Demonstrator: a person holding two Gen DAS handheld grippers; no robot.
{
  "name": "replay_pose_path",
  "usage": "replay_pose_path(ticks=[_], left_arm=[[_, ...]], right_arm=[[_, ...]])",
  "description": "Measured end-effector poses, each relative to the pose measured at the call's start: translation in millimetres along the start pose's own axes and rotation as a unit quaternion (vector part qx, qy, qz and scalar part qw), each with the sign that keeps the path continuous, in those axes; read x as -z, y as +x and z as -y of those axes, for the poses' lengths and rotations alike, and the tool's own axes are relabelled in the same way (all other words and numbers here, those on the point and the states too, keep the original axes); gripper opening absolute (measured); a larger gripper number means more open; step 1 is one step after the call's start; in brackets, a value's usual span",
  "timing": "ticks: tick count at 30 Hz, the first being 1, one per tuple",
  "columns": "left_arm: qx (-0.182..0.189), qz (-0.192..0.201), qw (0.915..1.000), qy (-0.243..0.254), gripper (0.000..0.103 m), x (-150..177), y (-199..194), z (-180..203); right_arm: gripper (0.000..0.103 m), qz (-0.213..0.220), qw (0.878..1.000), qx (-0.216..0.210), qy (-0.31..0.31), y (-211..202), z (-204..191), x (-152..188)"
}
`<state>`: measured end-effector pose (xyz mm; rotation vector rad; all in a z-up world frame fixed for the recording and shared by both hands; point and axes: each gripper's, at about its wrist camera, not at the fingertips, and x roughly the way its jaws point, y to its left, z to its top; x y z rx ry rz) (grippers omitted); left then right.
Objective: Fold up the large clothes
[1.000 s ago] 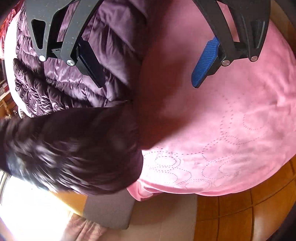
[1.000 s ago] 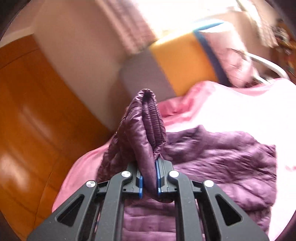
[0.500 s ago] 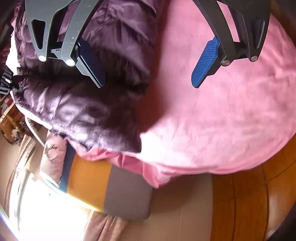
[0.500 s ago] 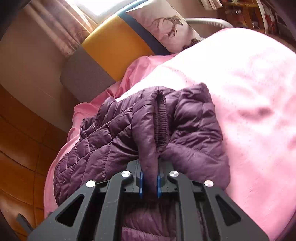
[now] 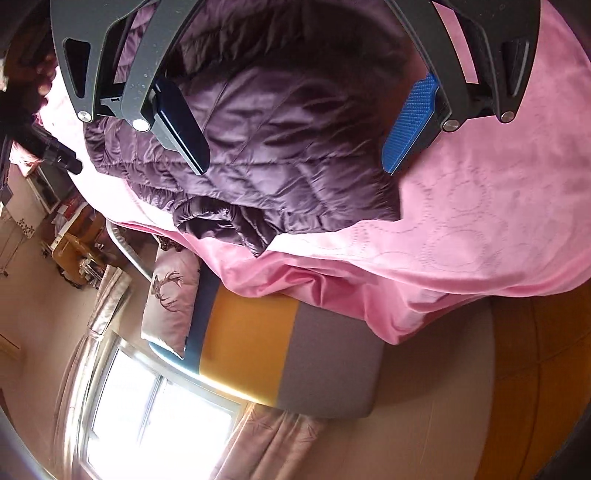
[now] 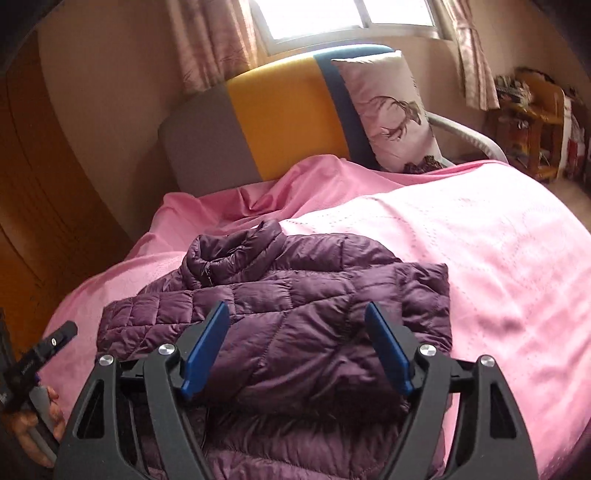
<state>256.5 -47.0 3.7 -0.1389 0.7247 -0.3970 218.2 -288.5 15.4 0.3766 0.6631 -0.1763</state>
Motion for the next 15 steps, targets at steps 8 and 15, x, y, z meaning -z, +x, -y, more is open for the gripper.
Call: replay_pose_path(ticks=[8,15], left_arm=[[-0.019,-0.074,0.9970,0.015,0.081,14,86,4],[-0.024,-0.081,0.9959,0.032,0.082,43,118,-11]], right_arm=[[0.082,-0.066,0.995,0.061,-0.031,90,-4,24],[0.088,-0.074,0.994,0.063,-0.050,123,12,50]])
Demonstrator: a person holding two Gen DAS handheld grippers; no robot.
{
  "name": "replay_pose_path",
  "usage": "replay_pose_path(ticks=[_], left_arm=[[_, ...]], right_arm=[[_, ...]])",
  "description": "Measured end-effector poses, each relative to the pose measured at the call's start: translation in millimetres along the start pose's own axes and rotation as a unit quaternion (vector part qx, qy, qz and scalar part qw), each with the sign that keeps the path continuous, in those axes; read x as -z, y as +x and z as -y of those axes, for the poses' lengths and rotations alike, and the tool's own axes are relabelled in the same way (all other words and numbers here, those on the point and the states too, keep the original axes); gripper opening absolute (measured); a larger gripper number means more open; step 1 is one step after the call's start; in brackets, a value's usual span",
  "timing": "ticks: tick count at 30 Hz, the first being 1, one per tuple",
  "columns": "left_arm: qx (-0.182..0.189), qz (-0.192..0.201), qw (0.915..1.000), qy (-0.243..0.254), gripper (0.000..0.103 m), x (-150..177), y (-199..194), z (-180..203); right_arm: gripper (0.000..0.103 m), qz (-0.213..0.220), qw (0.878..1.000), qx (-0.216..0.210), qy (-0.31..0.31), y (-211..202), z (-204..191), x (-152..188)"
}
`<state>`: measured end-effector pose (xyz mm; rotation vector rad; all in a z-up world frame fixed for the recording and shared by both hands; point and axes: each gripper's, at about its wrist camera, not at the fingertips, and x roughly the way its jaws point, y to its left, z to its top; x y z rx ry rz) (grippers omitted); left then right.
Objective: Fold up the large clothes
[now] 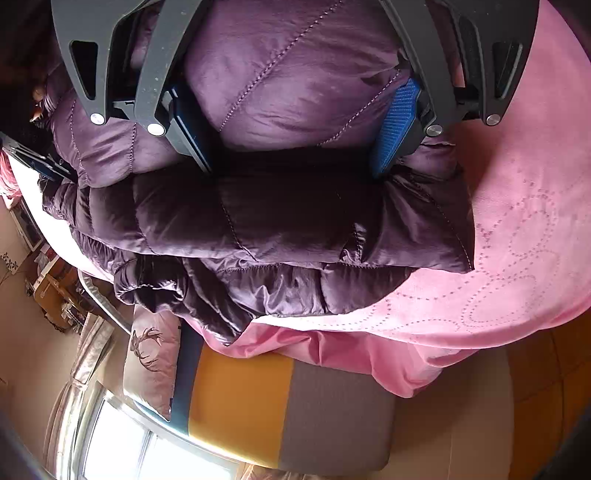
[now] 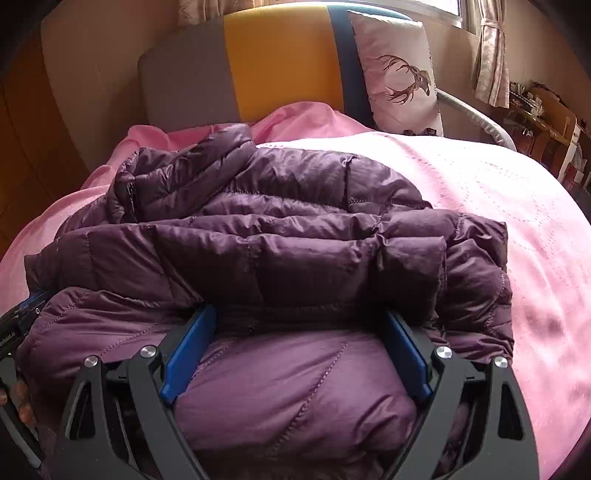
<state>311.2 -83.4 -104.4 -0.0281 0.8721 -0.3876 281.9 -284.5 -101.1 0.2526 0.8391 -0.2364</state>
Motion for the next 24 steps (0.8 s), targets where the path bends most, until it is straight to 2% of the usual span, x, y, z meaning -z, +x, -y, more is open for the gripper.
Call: replay_pose_path(ticks=[4,10,14,16,18,22,24], left_arm=[[0.002,-0.003,1.0000,-0.006,0.082,0,11,-4],[-0.010,-0.002,0.9999,0.002,0.082,0,5,2],[-0.039,0.004,0.9992,0.013,0.082,1,-9,11],[-0.065,0.018,0.9976,0.019,0.088,4,-23,18],[-0.095,0.047,0.9940,0.026,0.092,7,-44,25],[-0.107,0.097,0.9890,0.034,0.092,8,-74,34],[-0.108,0.101,0.9873,0.058,0.092,7,-74,44]], right_arm=[[0.088,-0.006,1.000,0.003,-0.003,16,1,2],[0.088,-0.006,1.000,0.010,-0.009,16,-2,2],[0.089,-0.006,1.000,0.008,-0.009,13,-3,1],[0.090,-0.010,1.000,0.007,-0.009,8,-4,-2],[0.096,-0.013,1.000,0.011,-0.018,-5,-7,-7],[0.096,0.025,1.000,0.002,-0.013,-42,-14,-9],[0.096,0.032,0.999,-0.011,-0.025,-52,-24,-8]])
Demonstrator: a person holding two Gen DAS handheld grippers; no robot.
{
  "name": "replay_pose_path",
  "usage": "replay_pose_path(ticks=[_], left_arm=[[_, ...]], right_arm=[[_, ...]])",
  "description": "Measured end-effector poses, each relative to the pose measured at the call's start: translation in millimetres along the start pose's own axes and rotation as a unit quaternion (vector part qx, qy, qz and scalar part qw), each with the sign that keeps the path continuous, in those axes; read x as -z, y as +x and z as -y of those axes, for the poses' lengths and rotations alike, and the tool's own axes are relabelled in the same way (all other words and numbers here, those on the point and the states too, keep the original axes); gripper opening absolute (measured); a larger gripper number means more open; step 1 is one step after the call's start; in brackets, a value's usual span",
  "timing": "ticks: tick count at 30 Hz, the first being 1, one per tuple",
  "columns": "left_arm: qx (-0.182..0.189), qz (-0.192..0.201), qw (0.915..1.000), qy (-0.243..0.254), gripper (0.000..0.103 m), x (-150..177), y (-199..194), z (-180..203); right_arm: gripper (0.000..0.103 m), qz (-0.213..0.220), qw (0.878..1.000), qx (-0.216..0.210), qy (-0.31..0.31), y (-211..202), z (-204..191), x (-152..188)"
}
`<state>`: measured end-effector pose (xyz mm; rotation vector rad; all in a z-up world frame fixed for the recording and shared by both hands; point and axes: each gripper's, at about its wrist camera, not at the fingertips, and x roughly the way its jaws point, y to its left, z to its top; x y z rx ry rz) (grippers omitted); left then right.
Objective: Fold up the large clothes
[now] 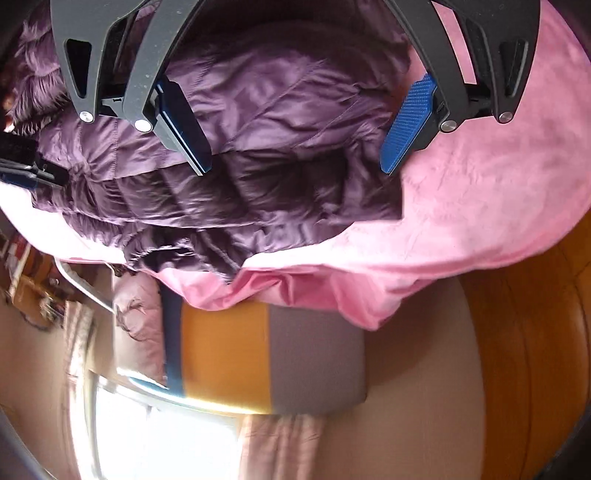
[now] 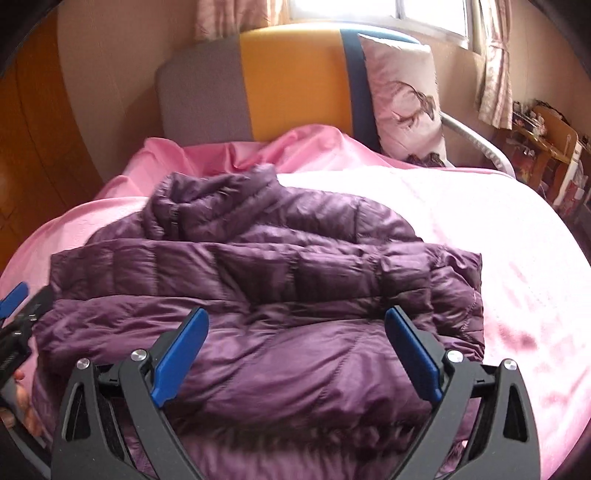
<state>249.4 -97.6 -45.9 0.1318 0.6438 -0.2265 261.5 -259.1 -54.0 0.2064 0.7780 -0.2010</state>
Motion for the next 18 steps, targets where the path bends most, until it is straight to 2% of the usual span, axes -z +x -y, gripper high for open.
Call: replay_pose_path(ticks=[1,2,3,4,8,12,15,18], left_arm=[[-0.005,-0.013,0.9997,0.018,0.092,0,7,6],[-0.002,-0.047,0.9983,0.033,0.092,4,23,12],[-0.001,-0.083,0.9957,0.042,0.092,9,40,14],[0.003,-0.098,0.9946,0.034,0.092,15,50,12],[0.009,-0.079,0.9968,0.002,0.092,11,35,3],[0.022,-0.044,0.9986,-0.017,0.092,9,-7,-6],[0.033,-0.021,0.9990,-0.021,0.092,11,-40,-6],[0.041,-0.009,0.9989,-0.022,0.092,23,-70,-7]], right_arm=[[0.096,-0.007,1.000,-0.002,-0.010,1,-6,1],[0.099,-0.021,1.000,0.000,-0.020,7,-10,3],[0.101,-0.061,0.998,0.005,-0.032,23,-15,8],[0.101,-0.081,0.996,0.010,-0.038,34,-18,12],[0.101,-0.072,0.997,0.003,-0.026,27,-16,11],[0.101,-0.034,0.999,-0.037,-0.001,-15,-8,11],[0.101,-0.034,0.998,-0.057,0.018,-39,3,24],[0.101,-0.044,0.997,-0.058,0.037,-57,22,40]])
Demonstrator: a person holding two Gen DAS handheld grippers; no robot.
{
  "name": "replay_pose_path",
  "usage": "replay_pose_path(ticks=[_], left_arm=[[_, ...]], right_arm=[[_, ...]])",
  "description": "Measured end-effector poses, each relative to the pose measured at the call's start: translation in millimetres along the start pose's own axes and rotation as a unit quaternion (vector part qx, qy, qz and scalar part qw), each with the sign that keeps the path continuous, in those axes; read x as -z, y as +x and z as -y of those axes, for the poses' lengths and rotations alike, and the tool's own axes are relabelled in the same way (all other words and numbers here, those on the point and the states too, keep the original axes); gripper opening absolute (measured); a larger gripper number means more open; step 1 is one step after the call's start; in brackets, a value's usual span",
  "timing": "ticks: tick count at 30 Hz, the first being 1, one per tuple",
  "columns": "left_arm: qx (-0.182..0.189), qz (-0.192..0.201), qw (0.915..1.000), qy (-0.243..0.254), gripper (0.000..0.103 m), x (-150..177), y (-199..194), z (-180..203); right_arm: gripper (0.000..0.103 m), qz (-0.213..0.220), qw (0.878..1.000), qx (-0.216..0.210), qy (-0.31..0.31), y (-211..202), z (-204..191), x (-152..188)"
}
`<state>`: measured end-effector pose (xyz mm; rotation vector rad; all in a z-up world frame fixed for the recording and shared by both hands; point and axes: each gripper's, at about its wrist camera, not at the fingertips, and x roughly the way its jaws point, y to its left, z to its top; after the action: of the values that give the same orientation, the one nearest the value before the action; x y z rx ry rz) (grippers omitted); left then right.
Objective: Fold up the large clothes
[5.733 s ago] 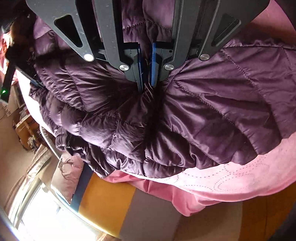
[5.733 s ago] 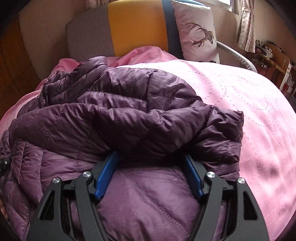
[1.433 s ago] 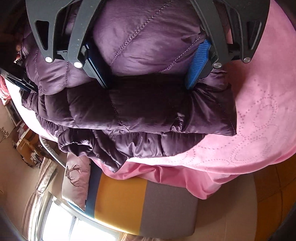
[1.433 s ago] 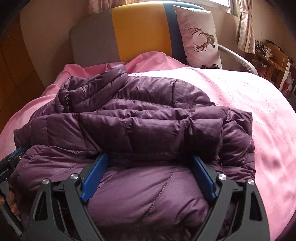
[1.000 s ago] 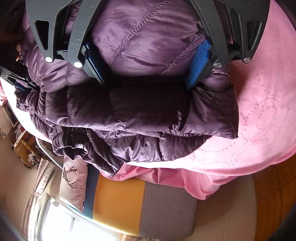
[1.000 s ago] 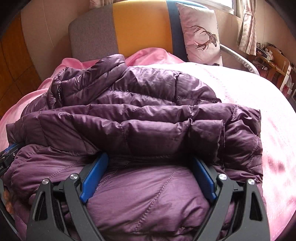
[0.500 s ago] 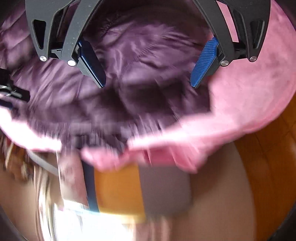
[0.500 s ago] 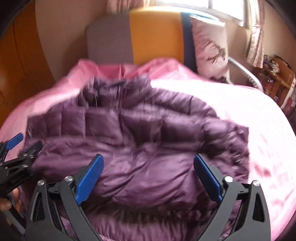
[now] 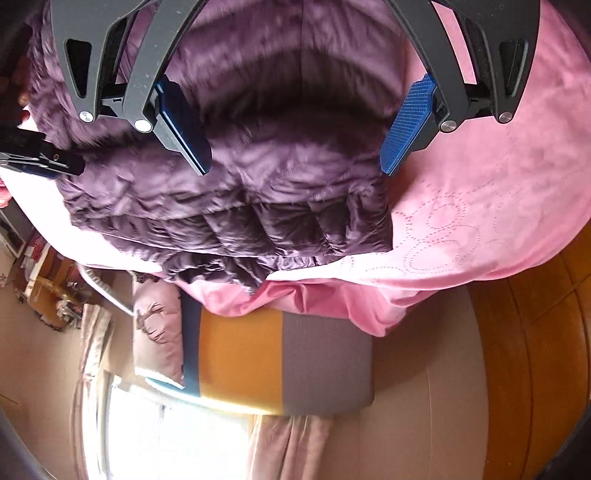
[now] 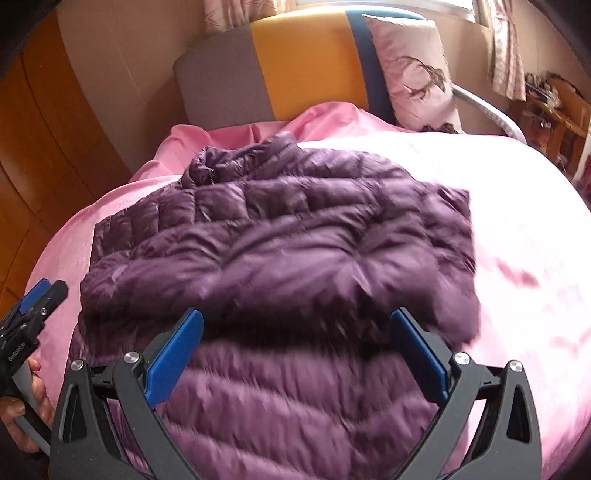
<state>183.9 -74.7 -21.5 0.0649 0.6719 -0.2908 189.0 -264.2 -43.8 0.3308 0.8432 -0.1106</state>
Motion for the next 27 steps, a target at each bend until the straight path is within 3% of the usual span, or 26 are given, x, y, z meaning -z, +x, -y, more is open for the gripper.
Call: replay_pose_path(ticks=[15,21,27], left_arm=[[0.003,-0.030,0.9991,-0.031,0.092,73,-53,-13],[-0.001,-0.052,0.9980,-0.035,0.092,98,-58,-21],[-0.007,-0.069,0.9966,-0.043,0.092,126,-70,-37]], right_arm=[[0.101,-0.028,0.997,0.033,0.062,-65,85,96],[0.101,-0.046,0.993,-0.020,0.104,-76,106,129],[0.101,-0.077,0.988,-0.091,0.100,-88,98,163]])
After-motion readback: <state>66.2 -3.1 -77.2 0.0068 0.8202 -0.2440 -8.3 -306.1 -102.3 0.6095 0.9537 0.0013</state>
